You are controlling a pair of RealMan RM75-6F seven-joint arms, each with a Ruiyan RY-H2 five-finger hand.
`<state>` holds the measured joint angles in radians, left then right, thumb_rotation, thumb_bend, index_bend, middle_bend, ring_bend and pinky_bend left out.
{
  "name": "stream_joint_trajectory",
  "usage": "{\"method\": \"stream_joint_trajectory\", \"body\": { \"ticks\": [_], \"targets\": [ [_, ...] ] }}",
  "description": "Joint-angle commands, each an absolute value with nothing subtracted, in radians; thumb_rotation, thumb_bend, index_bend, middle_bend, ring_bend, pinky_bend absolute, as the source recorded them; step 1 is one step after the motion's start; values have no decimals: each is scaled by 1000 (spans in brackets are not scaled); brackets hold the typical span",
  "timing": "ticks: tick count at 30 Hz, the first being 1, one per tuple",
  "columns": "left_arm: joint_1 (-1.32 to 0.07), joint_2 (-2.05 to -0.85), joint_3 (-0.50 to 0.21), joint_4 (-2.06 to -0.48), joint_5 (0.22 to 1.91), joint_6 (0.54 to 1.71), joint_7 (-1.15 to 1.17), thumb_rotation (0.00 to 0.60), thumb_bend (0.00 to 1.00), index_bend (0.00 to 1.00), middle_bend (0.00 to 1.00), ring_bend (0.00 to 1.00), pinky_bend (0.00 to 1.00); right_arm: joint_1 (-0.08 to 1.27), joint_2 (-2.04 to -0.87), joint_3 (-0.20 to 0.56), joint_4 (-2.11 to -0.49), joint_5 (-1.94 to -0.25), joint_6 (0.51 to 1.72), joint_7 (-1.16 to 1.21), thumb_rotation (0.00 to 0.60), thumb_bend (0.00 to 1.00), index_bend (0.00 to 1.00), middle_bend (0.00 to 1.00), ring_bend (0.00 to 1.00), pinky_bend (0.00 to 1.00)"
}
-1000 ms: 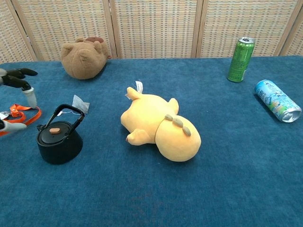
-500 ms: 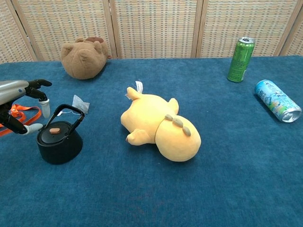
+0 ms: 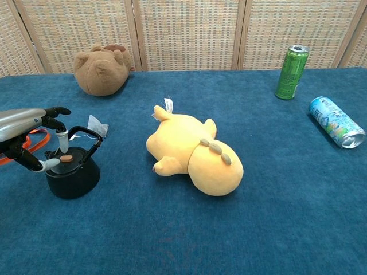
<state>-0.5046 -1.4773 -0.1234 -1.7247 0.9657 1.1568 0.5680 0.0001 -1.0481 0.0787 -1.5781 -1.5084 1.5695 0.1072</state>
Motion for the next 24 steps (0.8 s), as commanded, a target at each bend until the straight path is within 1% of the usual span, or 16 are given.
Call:
{"method": "stream_joint_trajectory", "body": {
  "ticks": [1, 11, 18, 24],
  "targets": [
    [-508, -1481, -123, -1722, 962, 1159, 572, 600, 380, 485, 0, 0, 0, 1, -1047, 79, -1577, -1507, 1568, 110, 600, 0, 0, 0, 0, 0],
    [-531, -1505, -118, -1703, 913, 1141, 595, 600, 380, 493, 0, 0, 0, -1, -1043, 82, -1574, -1505, 1570, 128, 600, 0, 0, 0, 0, 0],
    [-533, -1503, -116, -1710, 918, 1157, 588, 600, 426, 567, 0, 0, 0, -2, -1043, 82, -1571, -1505, 1571, 132, 600, 0, 0, 0, 0, 0],
    [-523, -1474, -117, -1749, 957, 1176, 548, 600, 430, 576, 0, 0, 0, -2, -1043, 82, -1571, -1506, 1572, 132, 600, 0, 0, 0, 0, 0]
  ]
}}
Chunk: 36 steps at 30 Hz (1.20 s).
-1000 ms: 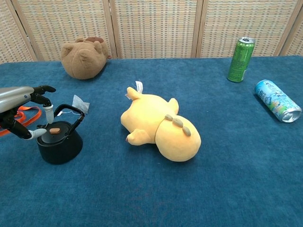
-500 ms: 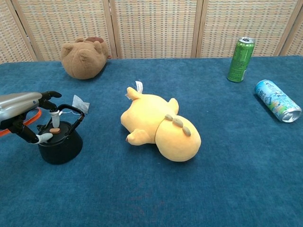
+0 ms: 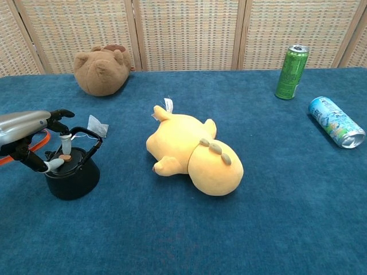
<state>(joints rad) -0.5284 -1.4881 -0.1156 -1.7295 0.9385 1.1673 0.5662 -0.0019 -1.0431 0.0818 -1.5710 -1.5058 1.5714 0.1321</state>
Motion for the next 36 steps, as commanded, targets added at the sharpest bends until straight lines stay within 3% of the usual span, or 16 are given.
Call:
{"method": "stream_joint_trajectory", "body": {
  "ticks": [1, 14, 22, 32, 34, 36],
  "targets": [
    [-520, -1465, -120, -1763, 978, 1187, 533, 600, 430, 576, 0, 0, 0, -2, -1044, 82, -1571, -1506, 1572, 131, 600, 0, 0, 0, 0, 0],
    [-461, -1276, -106, -1884, 1073, 1219, 406, 600, 430, 576, 0, 0, 0, -1, -1050, 76, -1576, -1514, 1570, 109, 600, 0, 0, 0, 0, 0],
    [-408, -1296, -51, -1656, 1074, 1136, 221, 600, 432, 576, 0, 0, 0, -1, -1055, 72, -1578, -1519, 1570, 95, 600, 0, 0, 0, 0, 0],
    [-407, -1370, -58, -1475, 1065, 1060, 138, 600, 432, 575, 0, 0, 0, 2, -1055, 73, -1575, -1512, 1560, 99, 600, 0, 0, 0, 0, 0],
    [-409, -1376, -57, -1468, 1066, 1049, 137, 600, 424, 476, 0, 0, 0, 2, -1054, 73, -1576, -1513, 1560, 100, 600, 0, 0, 0, 0, 0],
    [-411, -1377, -54, -1466, 1068, 1034, 136, 600, 341, 159, 0, 0, 0, 1, -1053, 73, -1576, -1513, 1561, 103, 600, 0, 0, 0, 0, 0]
  ]
}}
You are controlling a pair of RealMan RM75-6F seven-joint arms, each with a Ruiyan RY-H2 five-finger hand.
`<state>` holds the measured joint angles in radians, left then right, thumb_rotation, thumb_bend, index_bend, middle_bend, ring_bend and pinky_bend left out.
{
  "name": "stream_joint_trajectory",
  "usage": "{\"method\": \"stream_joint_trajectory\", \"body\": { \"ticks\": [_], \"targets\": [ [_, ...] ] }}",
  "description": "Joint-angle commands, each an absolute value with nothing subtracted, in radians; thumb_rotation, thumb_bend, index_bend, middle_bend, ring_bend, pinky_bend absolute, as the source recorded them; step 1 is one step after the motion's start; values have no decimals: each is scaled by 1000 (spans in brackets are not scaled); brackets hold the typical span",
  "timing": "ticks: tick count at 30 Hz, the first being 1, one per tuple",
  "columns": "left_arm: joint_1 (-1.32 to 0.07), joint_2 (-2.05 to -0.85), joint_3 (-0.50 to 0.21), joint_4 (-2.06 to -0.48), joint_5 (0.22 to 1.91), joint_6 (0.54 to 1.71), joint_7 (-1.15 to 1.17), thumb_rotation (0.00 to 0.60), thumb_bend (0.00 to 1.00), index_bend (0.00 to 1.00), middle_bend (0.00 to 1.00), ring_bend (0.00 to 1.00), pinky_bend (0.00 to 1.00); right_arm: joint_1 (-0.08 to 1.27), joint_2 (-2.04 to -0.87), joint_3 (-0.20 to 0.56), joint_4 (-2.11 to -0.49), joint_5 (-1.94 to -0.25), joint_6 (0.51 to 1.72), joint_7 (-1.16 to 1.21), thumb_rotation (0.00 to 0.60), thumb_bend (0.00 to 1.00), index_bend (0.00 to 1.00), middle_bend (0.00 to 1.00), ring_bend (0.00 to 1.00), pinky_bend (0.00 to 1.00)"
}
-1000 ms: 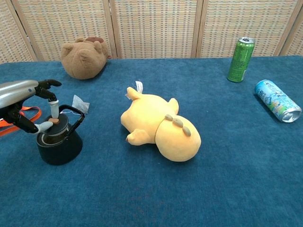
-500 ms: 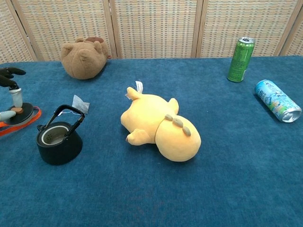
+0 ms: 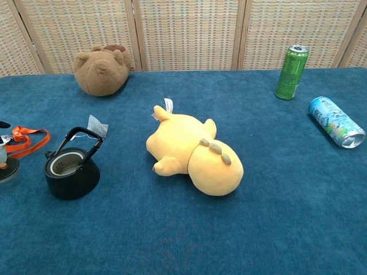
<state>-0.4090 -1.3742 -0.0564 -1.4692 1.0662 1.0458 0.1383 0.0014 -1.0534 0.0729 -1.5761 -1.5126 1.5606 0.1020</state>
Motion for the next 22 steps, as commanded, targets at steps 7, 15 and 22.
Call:
{"method": "stream_joint_trajectory", "body": {
  "ticks": [7, 15, 22],
  "targets": [
    [-377, -1307, -50, -1574, 1168, 1128, 117, 600, 253, 0, 0, 0, 0, -1, -1048, 73, -1577, -1515, 1564, 114, 600, 0, 0, 0, 0, 0],
    [-212, -1242, 14, -1651, 1441, 1523, 220, 600, 167, 0, 0, 0, 0, -2, -1053, 69, -1579, -1524, 1571, 97, 600, 0, 0, 0, 0, 0],
    [-164, -1203, 26, -1698, 1463, 1567, 230, 600, 164, 0, 0, 0, 0, -5, -1056, 66, -1580, -1533, 1579, 88, 600, 0, 0, 0, 0, 0]
  ]
}}
